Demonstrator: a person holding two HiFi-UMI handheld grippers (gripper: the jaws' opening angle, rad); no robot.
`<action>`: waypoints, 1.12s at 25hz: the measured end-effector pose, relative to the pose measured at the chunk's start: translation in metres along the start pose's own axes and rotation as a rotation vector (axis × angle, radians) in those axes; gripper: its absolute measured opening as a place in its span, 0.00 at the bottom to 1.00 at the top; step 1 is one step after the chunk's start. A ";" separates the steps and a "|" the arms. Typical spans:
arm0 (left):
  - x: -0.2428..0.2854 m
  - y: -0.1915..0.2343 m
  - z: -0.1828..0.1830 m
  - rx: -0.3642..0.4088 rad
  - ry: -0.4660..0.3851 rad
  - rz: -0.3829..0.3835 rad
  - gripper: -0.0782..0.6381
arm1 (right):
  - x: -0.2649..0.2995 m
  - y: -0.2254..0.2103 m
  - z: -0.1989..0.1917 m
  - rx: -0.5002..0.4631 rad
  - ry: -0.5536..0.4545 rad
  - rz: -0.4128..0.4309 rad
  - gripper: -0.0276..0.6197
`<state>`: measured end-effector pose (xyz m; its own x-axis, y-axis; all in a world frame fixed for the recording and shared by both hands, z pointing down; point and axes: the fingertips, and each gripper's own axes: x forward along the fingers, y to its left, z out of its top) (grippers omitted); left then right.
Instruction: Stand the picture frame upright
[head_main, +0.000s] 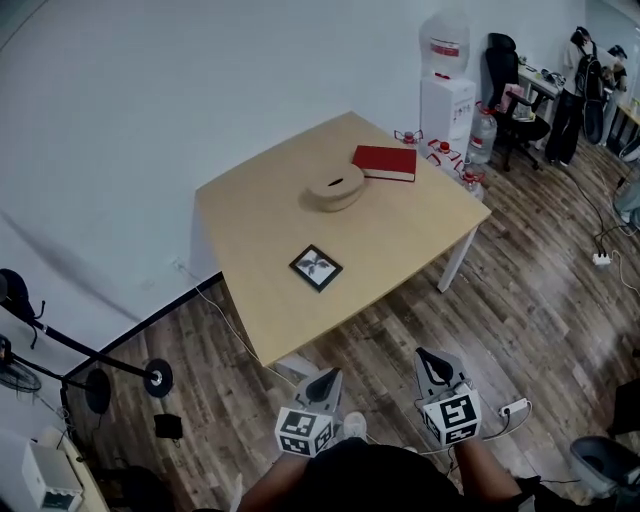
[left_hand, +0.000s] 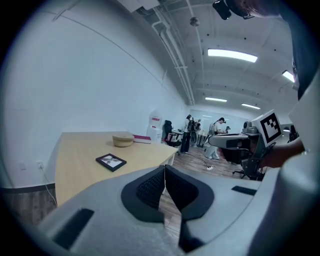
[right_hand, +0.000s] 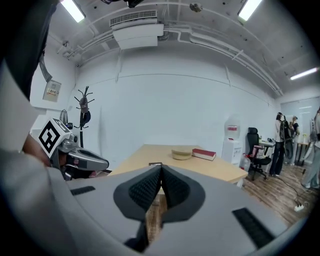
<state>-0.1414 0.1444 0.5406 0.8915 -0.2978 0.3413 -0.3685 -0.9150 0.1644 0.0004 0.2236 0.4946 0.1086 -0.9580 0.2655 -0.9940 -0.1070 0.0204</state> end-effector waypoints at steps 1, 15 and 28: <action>0.004 0.011 0.004 0.000 -0.004 0.001 0.12 | 0.012 0.001 0.004 0.002 0.002 0.001 0.06; 0.040 0.111 0.046 0.001 -0.037 0.000 0.12 | 0.129 0.007 0.036 0.025 0.032 0.030 0.06; 0.127 0.153 0.085 -0.045 -0.058 0.168 0.12 | 0.233 -0.077 0.033 0.047 0.074 0.133 0.06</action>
<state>-0.0617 -0.0567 0.5305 0.8295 -0.4617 0.3141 -0.5238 -0.8384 0.1508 0.1025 -0.0005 0.5229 -0.0268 -0.9423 0.3336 -0.9979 0.0056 -0.0643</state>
